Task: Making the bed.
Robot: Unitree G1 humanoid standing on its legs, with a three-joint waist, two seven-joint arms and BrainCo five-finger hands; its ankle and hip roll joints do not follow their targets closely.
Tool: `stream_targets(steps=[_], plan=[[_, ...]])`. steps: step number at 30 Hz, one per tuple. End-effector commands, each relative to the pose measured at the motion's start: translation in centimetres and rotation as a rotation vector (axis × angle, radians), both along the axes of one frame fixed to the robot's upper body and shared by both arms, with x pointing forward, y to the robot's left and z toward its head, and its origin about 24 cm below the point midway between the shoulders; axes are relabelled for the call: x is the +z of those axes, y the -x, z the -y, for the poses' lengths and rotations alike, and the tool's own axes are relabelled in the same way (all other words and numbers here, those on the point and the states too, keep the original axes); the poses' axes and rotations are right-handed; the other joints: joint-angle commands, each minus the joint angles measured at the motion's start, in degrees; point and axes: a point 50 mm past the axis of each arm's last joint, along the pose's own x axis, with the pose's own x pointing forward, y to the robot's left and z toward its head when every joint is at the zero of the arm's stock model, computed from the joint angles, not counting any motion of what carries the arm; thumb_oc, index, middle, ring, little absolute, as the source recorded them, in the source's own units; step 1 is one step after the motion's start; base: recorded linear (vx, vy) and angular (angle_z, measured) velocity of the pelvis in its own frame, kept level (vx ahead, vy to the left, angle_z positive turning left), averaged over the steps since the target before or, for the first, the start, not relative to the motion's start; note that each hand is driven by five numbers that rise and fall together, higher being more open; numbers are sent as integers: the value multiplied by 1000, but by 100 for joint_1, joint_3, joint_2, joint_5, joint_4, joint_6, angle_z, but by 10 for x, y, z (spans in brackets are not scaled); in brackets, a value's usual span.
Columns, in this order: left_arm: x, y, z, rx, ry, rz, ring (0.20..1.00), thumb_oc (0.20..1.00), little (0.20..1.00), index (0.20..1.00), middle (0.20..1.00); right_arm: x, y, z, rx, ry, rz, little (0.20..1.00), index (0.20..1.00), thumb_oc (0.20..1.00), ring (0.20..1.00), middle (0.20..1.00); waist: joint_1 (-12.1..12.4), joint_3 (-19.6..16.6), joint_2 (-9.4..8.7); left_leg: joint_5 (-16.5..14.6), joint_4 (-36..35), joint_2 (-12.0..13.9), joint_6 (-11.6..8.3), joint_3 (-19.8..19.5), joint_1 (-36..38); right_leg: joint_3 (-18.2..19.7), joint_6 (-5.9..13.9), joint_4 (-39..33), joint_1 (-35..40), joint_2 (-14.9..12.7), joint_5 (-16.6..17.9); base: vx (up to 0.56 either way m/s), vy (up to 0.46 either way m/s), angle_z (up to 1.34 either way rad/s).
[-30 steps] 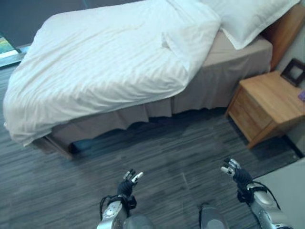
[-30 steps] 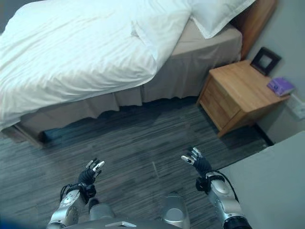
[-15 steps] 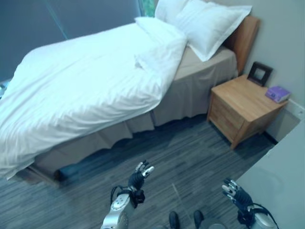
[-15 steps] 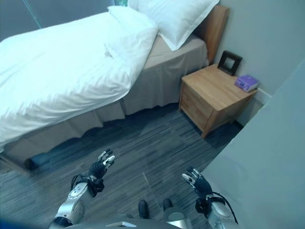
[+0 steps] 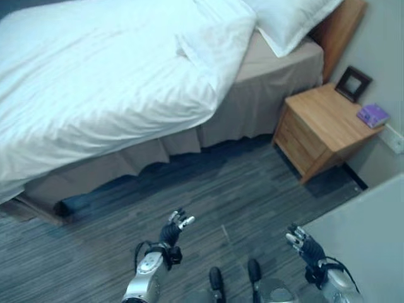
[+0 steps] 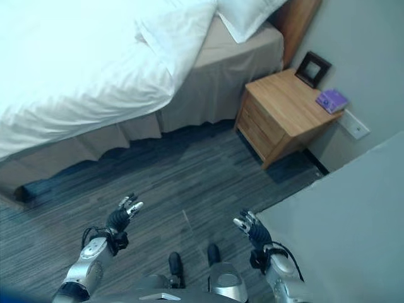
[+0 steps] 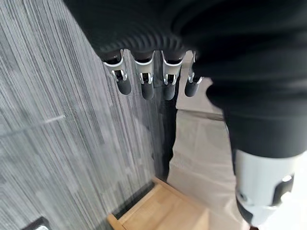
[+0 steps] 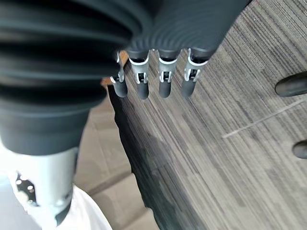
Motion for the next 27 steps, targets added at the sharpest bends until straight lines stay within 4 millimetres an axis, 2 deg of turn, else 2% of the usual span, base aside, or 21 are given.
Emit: stream_targets(steps=[1, 3, 6, 7, 8, 11, 14, 15, 16, 17, 18, 19, 20, 21, 22, 23, 24, 25, 26, 27], plan=[[14, -8, -16, 46, -46, 83, 1000, 1000, 1000, 1000, 1000, 10, -10, -7, 17, 15, 82, 1000, 1000, 1000, 1000, 1000, 93, -180, -106, -382, 161, 12, -66, 31, 470, -909, 351, 569, -392, -787, 791, 238, 12, -34], [15, -9, -17, 43, -47, 88, 1000, 1000, 1000, 1000, 1000, 10, -8, -5, 11, 16, 83, 1000, 1000, 1000, 1000, 1000, -21, -159, -143, -467, 231, -7, -126, -89, 558, -856, 377, 433, -494, -920, 1188, 228, -37, -21], [18, -12, -14, 21, -53, 103, 1000, 1000, 1000, 1000, 1000, 12, -11, -4, -5, 10, 93, 1000, 1000, 1000, 1000, 1000, -114, -178, -126, -568, 340, 121, -178, -195, 573, -580, 368, 338, -550, -871, 1095, 193, -94, 24], [23, -18, -13, 14, -60, 123, 1000, 1000, 1000, 1000, 1000, 13, -13, -3, -24, -1, 103, 1000, 1000, 1000, 1000, 1000, -182, -222, -121, -734, 410, 212, -270, -322, 706, -340, 323, -29, -590, -841, 994, 481, -221, 43], [25, -22, -12, 6, -66, 133, 1000, 1000, 1000, 1000, 1000, 14, -14, -4, -20, -1, 108, 1000, 1000, 1000, 1000, 1000, -245, -288, -139, -802, 406, 265, -342, -405, 844, -169, 348, -327, -725, -914, 1067, 546, -223, 39], [29, -27, -10, -23, -89, 145, 1000, 1000, 1000, 1000, 1000, 14, -11, -4, 5, 27, 105, 1000, 1000, 1000, 1000, 1000, -422, -405, -95, -914, 291, 449, -527, -544, 1393, -361, 464, -935, -957, -937, 1244, 494, -194, 32], [30, -31, -5, -49, -90, 147, 1000, 1000, 1000, 1000, 1000, 12, -6, -3, 23, 46, 91, 1000, 1000, 1000, 1000, 1000, -594, -458, -70, -993, 202, 617, -640, -647, 1795, -453, 528, -1039, -1067, -842, 1330, 387, -199, 46], [31, -32, 2, -76, -77, 156, 1000, 1000, 1000, 1000, 1000, 11, 1, -1, 41, 61, 81, 1000, 1000, 1000, 1000, 1000, -755, -572, -71, -760, 358, 848, -793, -733, 2004, -324, 493, -666, -1126, -676, 1225, 442, -286, 86], [30, -31, 2, -76, -76, 155, 1000, 1000, 1000, 1000, 1000, 11, 1, 0, 41, 61, 80, 1000, 1000, 1000, 1000, 1000, -756, -572, -60, -760, 351, 860, -798, -731, 2011, -330, 489, -653, -1127, -666, 1214, 638, -461, 75], [24, -30, 9, -75, -43, 125, 1000, 1000, 1000, 1000, 1000, 5, 0, 4, 37, 84, 43, 1000, 1000, 1000, 1000, 1000, -770, -707, 23, 216, 1684, 1215, -963, -730, 1607, -298, 202, -413, -920, -419, 1018, 485, -425, 22], [22, -28, 11, -64, -11, 114, 1000, 1000, 1000, 1000, 1000, 10, -4, 7, 32, 91, 64, 1000, 1000, 1000, 1000, 1000, -768, -708, -37, 705, 2774, 1374, -876, -678, 1073, -315, -50, -514, -628, -312, 888, 479, -426, 0], [22, -28, 11, -64, -11, 114, 1000, 1000, 1000, 1000, 1000, 10, -4, 6, 32, 91, 64, 1000, 1000, 1000, 1000, 1000, -779, -722, -45, 714, 2775, 1364, -876, -691, 1052, -321, -50, -518, -640, -326, 893, 439, -560, -5], [24, -27, 17, -90, 32, 122, 1000, 1000, 1000, 1000, 1000, 13, -5, 11, 20, 89, 80, 1000, 1000, 1000, 1000, 1000, -632, -584, -247, 972, 4274, 1577, -690, -440, 217, -423, -417, -791, -10, -185, 765, 371, -516, -14], [23, -27, 20, -107, 15, 119, 1000, 1000, 1000, 1000, 1000, 13, -6, 13, 26, 106, 75, 1000, 1000, 1000, 1000, 1000, -493, -447, -327, 768, 4683, 1534, -624, -335, -38, -388, -491, -890, 201, -133, 676, 477, -608, -31], [24, -28, 21, -104, 14, 124, 1000, 1000, 1000, 1000, 1000, 12, -9, 14, 27, 125, 71, 1000, 1000, 1000, 1000, 1000, -359, -346, -385, 548, 4694, 1438, -641, -135, -374, -272, -478, -996, 377, -95, 673, 289, -256, -52], [24, -28, 21, -89, 26, 127, 1000, 1000, 1000, 1000, 1000, 12, -10, 16, 24, 141, 64, 1000, 1000, 1000, 1000, 1000, -293, -281, -399, 476, 4579, 1454, -681, 90, -589, -195, -438, -1066, 544, -89, 699, 205, -120, -75], [24, -28, 21, -89, 26, 127, 1000, 1000, 1000, 1000, 1000, 12, -10, 16, 24, 142, 64, 1000, 1000, 1000, 1000, 1000, -283, -268, -394, 467, 4585, 1462, -681, 99, -575, -186, -437, -1070, 556, -82, 701, 341, -64, -84], [24, -28, 23, -74, 56, 139, 1000, 1000, 1000, 1000, 1000, 15, -12, 20, 19, 142, 76, 1000, 1000, 1000, 1000, 1000, -264, -276, -384, 505, 3897, 1546, -793, 540, -689, -138, -395, -1138, 792, -160, 691, 358, -3, -95], [22, -26, 22, -66, 59, 132, 1000, 1000, 1000, 1000, 1000, 16, -10, 22, 23, 145, 85, 1000, 1000, 1000, 1000, 1000, -268, -278, -312, 570, 3044, 1339, -808, 677, -810, -130, -381, -1105, 797, -158, 604, 361, -3, -74], [21, -26, 22, -66, 59, 132, 1000, 1000, 1000, 1000, 1000, 16, -10, 22, 23, 145, 84, 1000, 1000, 1000, 1000, 1000, -266, -279, -328, 591, 2993, 1309, -801, 693, -775, -126, -374, -1102, 805, -181, 596, 291, 78, -60]])
